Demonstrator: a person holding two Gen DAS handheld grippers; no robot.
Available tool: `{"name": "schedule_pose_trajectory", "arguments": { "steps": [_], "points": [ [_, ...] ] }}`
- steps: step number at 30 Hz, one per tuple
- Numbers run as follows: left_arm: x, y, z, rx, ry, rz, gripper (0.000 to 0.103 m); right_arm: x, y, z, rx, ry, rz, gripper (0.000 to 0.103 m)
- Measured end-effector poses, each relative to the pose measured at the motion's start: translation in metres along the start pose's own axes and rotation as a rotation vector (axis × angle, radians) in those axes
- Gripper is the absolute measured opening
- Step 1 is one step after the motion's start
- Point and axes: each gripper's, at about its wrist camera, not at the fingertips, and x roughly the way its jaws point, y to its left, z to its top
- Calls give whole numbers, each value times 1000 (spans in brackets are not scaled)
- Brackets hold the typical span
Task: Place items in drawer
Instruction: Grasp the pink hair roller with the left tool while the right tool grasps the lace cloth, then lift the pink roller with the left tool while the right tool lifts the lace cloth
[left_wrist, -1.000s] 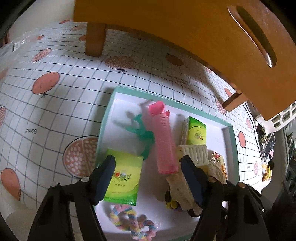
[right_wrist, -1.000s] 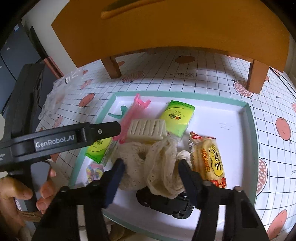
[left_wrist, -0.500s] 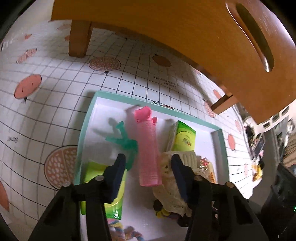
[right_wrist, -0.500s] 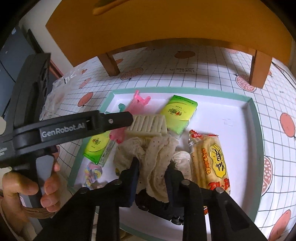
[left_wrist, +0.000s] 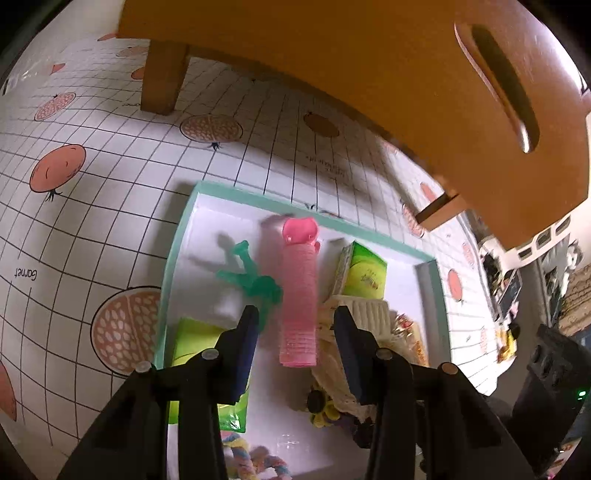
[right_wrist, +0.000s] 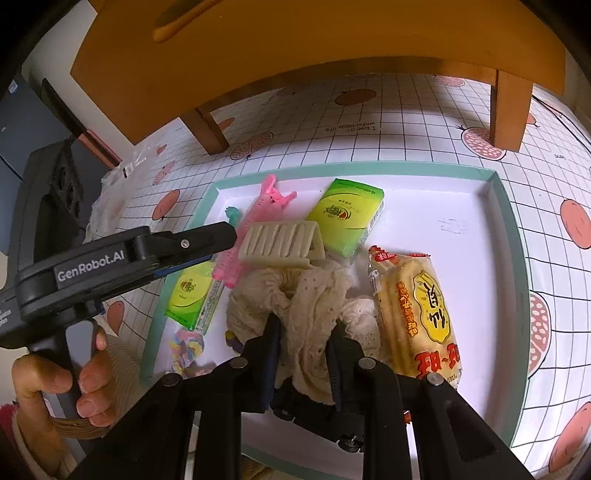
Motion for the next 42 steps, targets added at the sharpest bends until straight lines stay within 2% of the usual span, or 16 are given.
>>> {"name": "schedule_pose_trajectory", "arguments": {
  "steps": [1,3,15,22,27,36,42],
  "points": [
    [3,-2,-1,6,8,8,37,0,0,0,2,1,0,24],
    [6,-3,-2,23,18,15,35,0,-2,0,11,3,2,24],
    [11,-2,-3,30,24,7,34,-2,-3,0,28,7,7,24],
    [17,-17,-5,95,33,55,34,-2,-2,1,28,11,1,24],
    [18,-18,-6,108,47,47,34,-4,-5,1,18,14,-25,24],
    [17,-30,-6,147,39,39,34,-15,-29,5,92,-13,-67,21],
    [30,-26,-6,133,73,67,33,-18,-40,6,135,-18,-62,21]
  ]
}}
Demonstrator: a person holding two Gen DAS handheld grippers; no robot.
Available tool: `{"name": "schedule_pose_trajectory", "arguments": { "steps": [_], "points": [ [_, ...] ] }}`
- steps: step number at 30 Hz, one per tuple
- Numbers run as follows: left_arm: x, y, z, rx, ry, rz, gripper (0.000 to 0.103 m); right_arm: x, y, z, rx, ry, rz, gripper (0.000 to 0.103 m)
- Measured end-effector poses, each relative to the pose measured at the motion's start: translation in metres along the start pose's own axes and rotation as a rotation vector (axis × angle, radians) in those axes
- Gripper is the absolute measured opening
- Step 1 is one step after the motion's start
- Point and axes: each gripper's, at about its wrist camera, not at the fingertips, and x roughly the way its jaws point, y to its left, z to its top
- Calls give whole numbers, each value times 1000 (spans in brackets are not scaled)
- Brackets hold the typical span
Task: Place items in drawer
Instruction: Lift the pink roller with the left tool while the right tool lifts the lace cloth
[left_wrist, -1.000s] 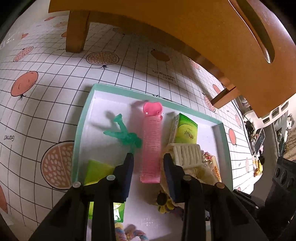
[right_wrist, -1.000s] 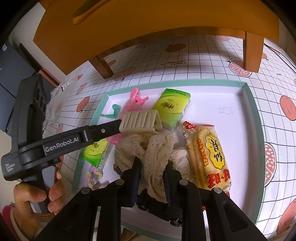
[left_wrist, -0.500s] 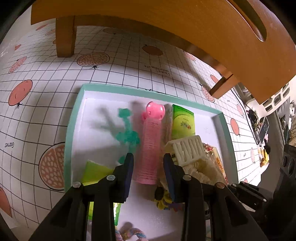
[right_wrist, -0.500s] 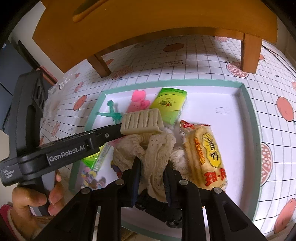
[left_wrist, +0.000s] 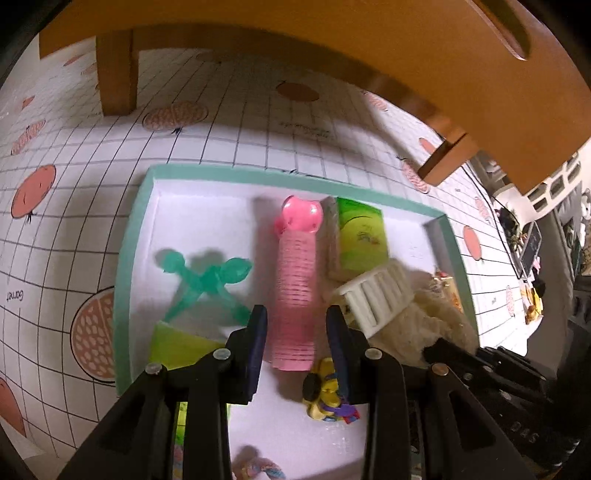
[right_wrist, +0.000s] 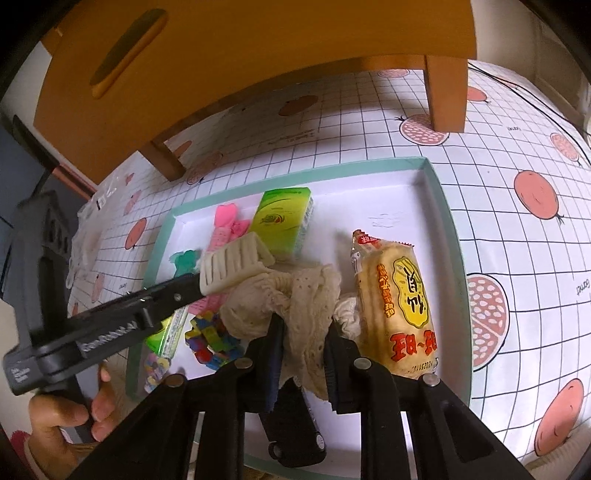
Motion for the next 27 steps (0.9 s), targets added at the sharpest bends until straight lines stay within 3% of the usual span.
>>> {"name": "schedule_pose_trajectory", "arguments": {
  "steps": [13,27],
  "points": [
    [1,0,0,2,-26,36,24,0,3,-1,-4,0,4,21],
    [-50,6,-4,-51,-159,11,24,-34,1,4,25,-69,28,20]
  ]
}}
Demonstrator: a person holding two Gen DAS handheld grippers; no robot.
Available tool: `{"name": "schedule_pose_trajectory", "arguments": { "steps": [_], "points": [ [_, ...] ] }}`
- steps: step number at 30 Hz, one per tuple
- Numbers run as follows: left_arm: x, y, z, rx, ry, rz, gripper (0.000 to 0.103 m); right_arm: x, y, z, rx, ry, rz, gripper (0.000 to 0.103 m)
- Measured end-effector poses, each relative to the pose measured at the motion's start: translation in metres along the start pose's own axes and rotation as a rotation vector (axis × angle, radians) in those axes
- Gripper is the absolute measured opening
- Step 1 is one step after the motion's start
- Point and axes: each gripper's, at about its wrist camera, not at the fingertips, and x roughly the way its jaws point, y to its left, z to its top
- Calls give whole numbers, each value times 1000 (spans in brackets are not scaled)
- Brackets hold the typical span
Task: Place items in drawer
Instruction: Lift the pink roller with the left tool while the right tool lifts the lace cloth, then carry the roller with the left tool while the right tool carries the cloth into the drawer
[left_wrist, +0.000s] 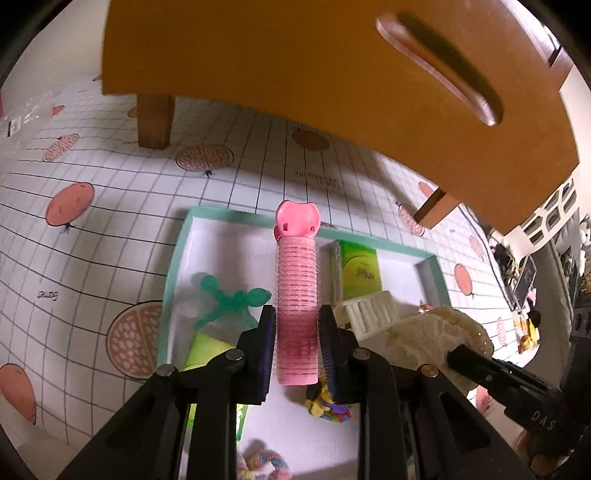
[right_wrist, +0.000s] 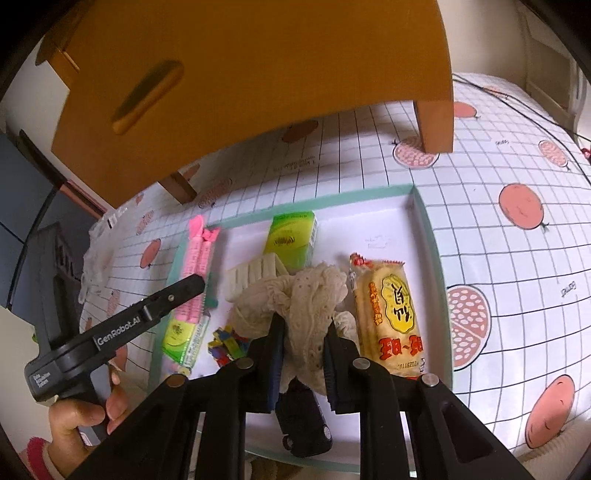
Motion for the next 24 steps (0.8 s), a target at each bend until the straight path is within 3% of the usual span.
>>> {"name": "schedule_pose_trajectory", "arguments": {
  "steps": [13,24],
  "points": [
    [-82,-30,9,41,-152,-40,24,-67,27,16,-41,-143,46,20],
    [-183,-84,67,165,-379,-90,24,-163,68,65,-123,-378,100,20]
  ]
}}
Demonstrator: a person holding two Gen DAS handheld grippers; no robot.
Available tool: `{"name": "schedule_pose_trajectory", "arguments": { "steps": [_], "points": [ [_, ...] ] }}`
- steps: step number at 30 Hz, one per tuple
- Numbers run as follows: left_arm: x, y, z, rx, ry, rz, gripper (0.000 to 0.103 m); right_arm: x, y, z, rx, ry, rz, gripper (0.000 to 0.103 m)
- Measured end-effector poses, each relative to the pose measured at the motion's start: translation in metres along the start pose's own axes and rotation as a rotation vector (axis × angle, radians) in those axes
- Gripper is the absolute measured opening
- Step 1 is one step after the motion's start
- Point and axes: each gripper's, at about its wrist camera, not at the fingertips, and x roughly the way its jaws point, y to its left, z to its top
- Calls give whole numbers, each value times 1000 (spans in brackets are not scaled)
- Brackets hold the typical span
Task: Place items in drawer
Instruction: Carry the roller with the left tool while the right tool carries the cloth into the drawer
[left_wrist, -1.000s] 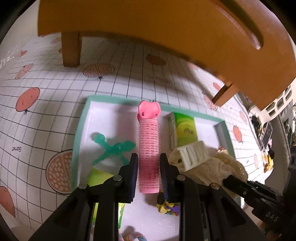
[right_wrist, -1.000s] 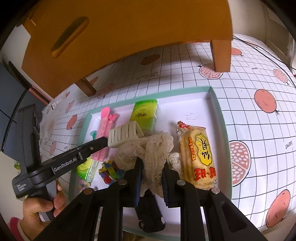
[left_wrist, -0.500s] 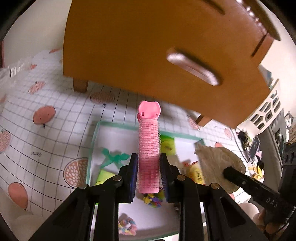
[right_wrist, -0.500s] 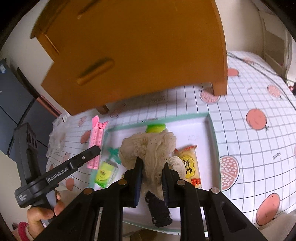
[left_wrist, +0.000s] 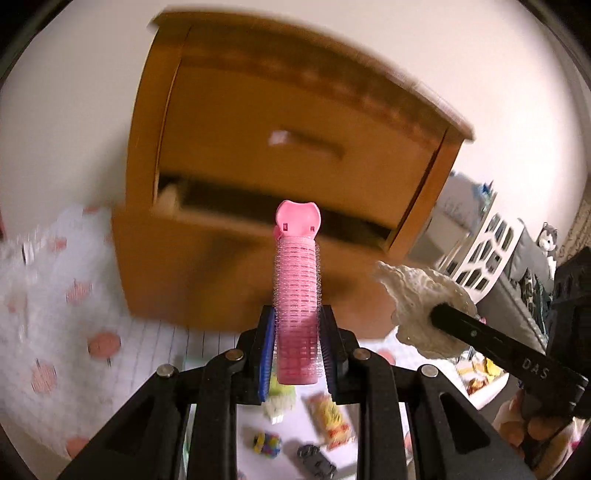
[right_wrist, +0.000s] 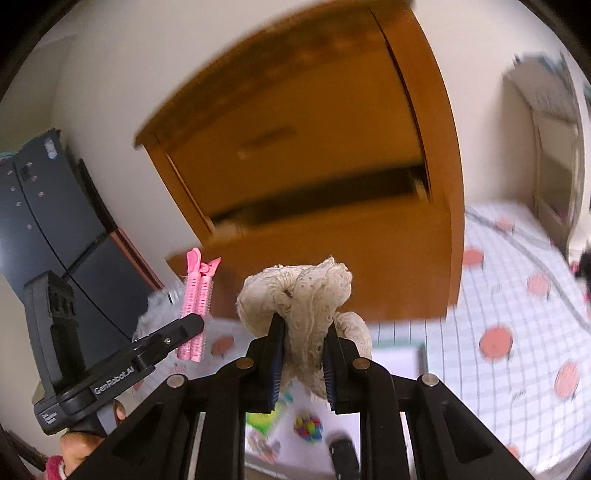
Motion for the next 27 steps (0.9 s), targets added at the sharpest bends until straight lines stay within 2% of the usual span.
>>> {"name": "schedule_pose_trajectory", "arguments": {
  "steps": [6,11,17,27],
  "points": [
    [-7,-14,65,63,-70,2,24,-17,14,66,-46,-99,10,20],
    [8,-11,102,83,-62,43,24,-17,16,106,-79,-117,-16,20],
    [37,5,112,51,1,88,24,21,3,129,-77,-46,-62,20],
    [75,27,106,33,84,144,24,61,-19,135,-76,39,-98,20]
  ]
}}
